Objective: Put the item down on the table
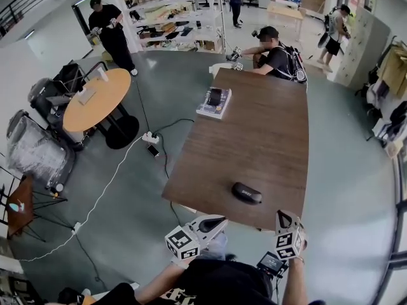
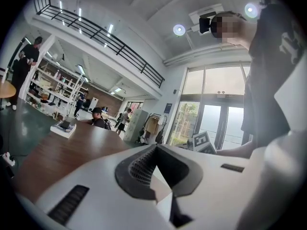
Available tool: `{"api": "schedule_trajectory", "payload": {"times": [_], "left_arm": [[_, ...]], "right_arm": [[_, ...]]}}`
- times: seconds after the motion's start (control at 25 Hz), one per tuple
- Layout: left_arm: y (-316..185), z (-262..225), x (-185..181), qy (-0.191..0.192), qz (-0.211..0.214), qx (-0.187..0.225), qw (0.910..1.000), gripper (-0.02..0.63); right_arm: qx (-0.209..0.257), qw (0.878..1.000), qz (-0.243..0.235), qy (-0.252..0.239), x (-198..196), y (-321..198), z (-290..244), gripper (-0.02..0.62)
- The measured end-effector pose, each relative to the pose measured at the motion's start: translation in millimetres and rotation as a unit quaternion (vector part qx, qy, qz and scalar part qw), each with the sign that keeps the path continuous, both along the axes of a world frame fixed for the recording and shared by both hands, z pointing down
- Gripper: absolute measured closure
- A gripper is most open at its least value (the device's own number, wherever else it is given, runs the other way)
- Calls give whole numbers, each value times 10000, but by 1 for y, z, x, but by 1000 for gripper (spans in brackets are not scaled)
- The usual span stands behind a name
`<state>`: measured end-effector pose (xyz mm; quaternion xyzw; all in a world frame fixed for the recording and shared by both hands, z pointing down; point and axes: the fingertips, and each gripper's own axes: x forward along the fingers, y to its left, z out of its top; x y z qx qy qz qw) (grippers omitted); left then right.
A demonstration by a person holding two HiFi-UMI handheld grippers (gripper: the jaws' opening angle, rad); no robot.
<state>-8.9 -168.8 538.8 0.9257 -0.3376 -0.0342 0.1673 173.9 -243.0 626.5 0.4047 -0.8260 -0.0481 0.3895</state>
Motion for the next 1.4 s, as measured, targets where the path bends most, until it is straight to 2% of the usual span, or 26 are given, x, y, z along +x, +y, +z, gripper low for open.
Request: {"api": "schedule_trajectory", "payload": {"times": [0.2, 0.28, 0.92, 1.4], "left_arm": [[19, -3, 11, -23, 27, 104, 9999, 600], [26, -3, 15, -22, 38, 113, 9999, 600], [74, 2, 46, -70, 310, 159, 9994, 600], [88, 4, 51, -20, 408, 211, 9989, 600]], "right_arm": [[111, 9971, 234, -721, 5, 28, -23, 606], [118, 9961, 272, -834, 8, 39, -27, 606], [220, 9908, 405, -1271, 22, 104, -43, 607], [333, 9904, 384, -1286, 18, 135, -45, 607]]}}
